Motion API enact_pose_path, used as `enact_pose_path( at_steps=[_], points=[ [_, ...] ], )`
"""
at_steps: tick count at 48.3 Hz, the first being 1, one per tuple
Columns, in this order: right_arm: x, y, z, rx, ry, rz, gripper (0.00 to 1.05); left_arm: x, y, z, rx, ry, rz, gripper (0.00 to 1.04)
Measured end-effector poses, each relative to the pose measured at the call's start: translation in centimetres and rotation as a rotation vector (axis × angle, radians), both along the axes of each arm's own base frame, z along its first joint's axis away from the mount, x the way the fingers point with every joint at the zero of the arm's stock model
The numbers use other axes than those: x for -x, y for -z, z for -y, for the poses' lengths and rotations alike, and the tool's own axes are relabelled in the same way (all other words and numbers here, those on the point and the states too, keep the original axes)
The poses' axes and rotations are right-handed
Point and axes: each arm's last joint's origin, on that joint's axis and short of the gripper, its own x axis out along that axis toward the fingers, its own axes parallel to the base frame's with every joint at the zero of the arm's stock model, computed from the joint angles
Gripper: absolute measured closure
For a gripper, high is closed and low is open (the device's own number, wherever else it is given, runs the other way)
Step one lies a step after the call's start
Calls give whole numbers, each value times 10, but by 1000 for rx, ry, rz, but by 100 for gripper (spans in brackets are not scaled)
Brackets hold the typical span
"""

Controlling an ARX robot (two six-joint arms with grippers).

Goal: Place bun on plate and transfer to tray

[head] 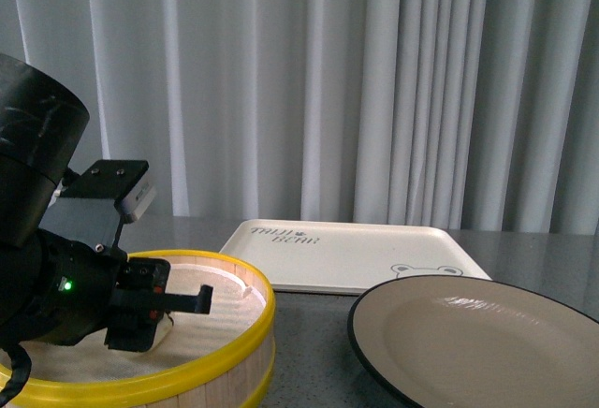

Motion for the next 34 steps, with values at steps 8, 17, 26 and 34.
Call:
enact_pose_path(
  at_steps=[8,17,26,34],
  points=[
    [0,0,0,0,0,0,9,6,-23,3,51,31,82,100],
    [0,0,0,0,0,0,9,12,-43,30,85,155,161,100],
    [0,0,0,0,0,0,9,21,-55,74,90,297,212,100],
    [0,0,0,0,0,0,9,19,-46,124,50,475,214,100]
  ],
)
